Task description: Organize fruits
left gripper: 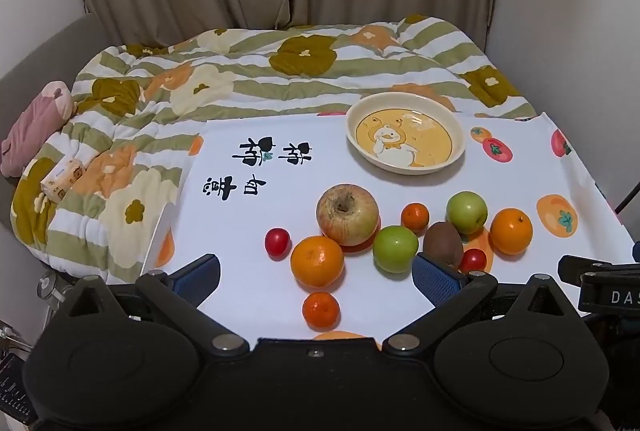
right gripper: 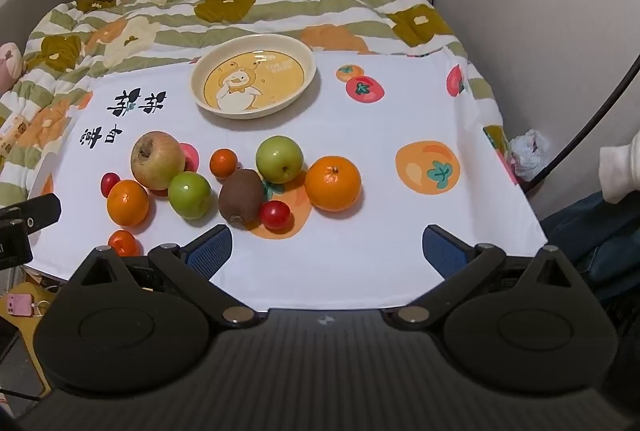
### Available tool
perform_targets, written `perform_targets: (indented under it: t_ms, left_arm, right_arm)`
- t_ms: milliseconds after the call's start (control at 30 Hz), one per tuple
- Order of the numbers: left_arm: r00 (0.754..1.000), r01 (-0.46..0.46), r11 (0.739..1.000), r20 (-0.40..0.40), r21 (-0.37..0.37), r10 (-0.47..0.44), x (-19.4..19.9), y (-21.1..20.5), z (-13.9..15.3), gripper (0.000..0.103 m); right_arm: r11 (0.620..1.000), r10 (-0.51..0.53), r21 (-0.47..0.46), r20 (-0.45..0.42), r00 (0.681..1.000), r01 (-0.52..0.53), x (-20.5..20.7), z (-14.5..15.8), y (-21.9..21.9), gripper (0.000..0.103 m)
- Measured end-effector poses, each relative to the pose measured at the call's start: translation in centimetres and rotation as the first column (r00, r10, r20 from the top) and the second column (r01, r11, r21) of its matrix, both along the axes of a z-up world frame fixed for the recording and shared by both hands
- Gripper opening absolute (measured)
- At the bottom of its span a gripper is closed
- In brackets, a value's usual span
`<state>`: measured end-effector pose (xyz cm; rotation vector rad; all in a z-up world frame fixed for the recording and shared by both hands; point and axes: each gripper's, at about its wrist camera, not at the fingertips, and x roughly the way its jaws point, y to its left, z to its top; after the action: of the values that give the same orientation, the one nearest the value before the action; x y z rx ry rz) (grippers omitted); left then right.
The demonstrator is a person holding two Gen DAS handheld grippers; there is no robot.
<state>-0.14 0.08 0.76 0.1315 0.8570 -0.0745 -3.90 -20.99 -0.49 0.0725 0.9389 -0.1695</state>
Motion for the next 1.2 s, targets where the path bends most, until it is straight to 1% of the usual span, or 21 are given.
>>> perform_targets:
  t_ms: [1200]
  left_arm:
    - [1.000,0.001,1.000,0.012,0.002,-0.001,-0.15,-0.26,0.39,0.103]
  right_arm:
    - [1.000,0.017,0.012,0.004,1.000,-0.017,0.28,0.21,0.51,0.103]
